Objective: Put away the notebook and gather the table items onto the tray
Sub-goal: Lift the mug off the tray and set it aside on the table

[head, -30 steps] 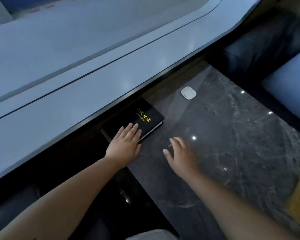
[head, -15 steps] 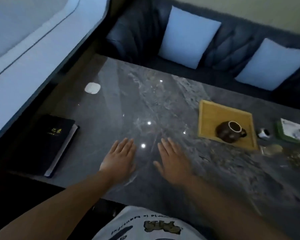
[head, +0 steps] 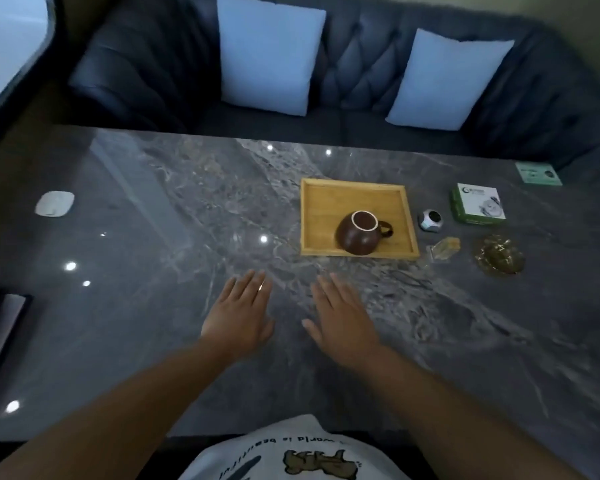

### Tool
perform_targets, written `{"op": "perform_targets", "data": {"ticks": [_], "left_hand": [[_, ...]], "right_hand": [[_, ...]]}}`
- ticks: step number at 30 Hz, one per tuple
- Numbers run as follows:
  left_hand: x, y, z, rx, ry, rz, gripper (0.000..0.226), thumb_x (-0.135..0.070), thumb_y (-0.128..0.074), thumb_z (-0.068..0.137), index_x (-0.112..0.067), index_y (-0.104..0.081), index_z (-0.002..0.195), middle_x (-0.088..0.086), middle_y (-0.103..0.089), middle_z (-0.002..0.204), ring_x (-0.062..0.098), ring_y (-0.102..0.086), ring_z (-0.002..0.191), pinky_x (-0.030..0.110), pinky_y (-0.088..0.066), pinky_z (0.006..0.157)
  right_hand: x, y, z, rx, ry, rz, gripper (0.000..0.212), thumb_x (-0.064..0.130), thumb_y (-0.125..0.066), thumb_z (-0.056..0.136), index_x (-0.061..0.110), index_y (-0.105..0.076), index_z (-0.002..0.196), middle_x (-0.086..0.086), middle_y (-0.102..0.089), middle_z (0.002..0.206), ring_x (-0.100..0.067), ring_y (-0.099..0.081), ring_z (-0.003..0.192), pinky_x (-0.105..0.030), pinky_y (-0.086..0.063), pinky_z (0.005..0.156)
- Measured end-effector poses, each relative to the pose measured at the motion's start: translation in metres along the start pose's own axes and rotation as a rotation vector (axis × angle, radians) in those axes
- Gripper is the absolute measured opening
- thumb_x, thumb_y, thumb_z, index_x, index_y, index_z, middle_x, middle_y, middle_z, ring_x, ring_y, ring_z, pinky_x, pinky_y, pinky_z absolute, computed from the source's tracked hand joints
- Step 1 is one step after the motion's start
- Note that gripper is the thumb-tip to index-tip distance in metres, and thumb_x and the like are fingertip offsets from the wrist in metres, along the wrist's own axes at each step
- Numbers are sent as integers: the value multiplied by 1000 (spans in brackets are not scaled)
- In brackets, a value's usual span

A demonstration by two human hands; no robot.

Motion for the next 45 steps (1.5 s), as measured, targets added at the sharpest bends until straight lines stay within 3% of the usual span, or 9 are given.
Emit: {"op": "perform_targets", "data": {"ticks": [7, 11, 14, 19, 26, 35, 40, 45], "left_hand": [[-70, -8, 43, -2, 17, -3, 71, -52, -28, 93, -10, -17, 149, 12, -19, 158, 25, -8, 145, 40, 0, 117], [-104, -10, 68, -22, 57, -20, 72, -52, -28, 93, -10, -12, 150, 11, -15, 159, 24, -4, 146, 38, 5, 115], [-125, -11, 82, -10, 90, -27, 72, -50, -29, 93, -10, -11, 150, 11, -12, 159, 24, -2, 146, 40, 2, 117], [-146, -13, 98, 1, 124, -49, 72, -51, -29, 93, -10, -14, 149, 11, -15, 158, 24, -4, 146, 42, -4, 118], [-133, -14, 133, -27, 189, -159, 71, -51, -38, 92, -11, -21, 148, 11, -25, 156, 26, -18, 142, 40, -13, 115], [-86, -22, 203, 58, 230, -378, 94, -45, -68, 80, -12, -13, 149, 9, -19, 158, 27, -23, 141, 39, -23, 111], [-78, -29, 225, 133, 225, -451, 99, -45, -72, 77, -16, -11, 150, 12, -32, 151, 31, -38, 132, 42, -35, 103], [-81, -30, 229, 70, 268, -566, 91, -39, -72, 78, -17, -19, 149, 11, -42, 147, 29, -45, 128, 38, -39, 97]], "right_hand": [[-83, 3, -11, -16, -5, 25, 71, 48, -51, 89, 4, -37, 142, -17, -38, 150, -33, -25, 143, -51, -25, 114], [-129, 0, -13, 23, 8, -3, 72, 50, -46, 90, 6, -31, 145, -15, -33, 153, -30, -20, 144, -48, -20, 117], [-158, 1, -14, 52, 27, -12, 71, 50, -41, 93, 7, -26, 147, -14, -27, 155, -29, -15, 146, -47, -17, 117], [-191, 7, -10, 30, 31, 19, 70, 50, -42, 93, 7, -29, 146, -15, -32, 153, -29, -21, 144, -44, -16, 118], [-212, 1, 18, 12, -25, 96, 68, 48, -43, 94, 5, -30, 145, -17, -37, 150, -30, -29, 140, -41, -22, 115], [-222, 8, 96, 2, -86, 207, 74, 47, -59, 86, 5, -33, 142, -15, -39, 145, -33, -38, 131, -45, -34, 108], [-238, 1, 117, 61, -102, 279, 79, 57, -61, 82, 12, -34, 141, -13, -45, 135, -32, -47, 120, -44, -42, 94], [-241, -7, 120, 103, -156, 452, 70, 51, -69, 79, 14, -43, 133, -9, -47, 131, -28, -52, 114, -36, -43, 83]]}}
Point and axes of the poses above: each hand's wrist, its own z-axis towards the middle knuckle, its own y-axis out of the back of the hand, x = y × z, the point moved 3 cm from there along z, towards the middle knuckle
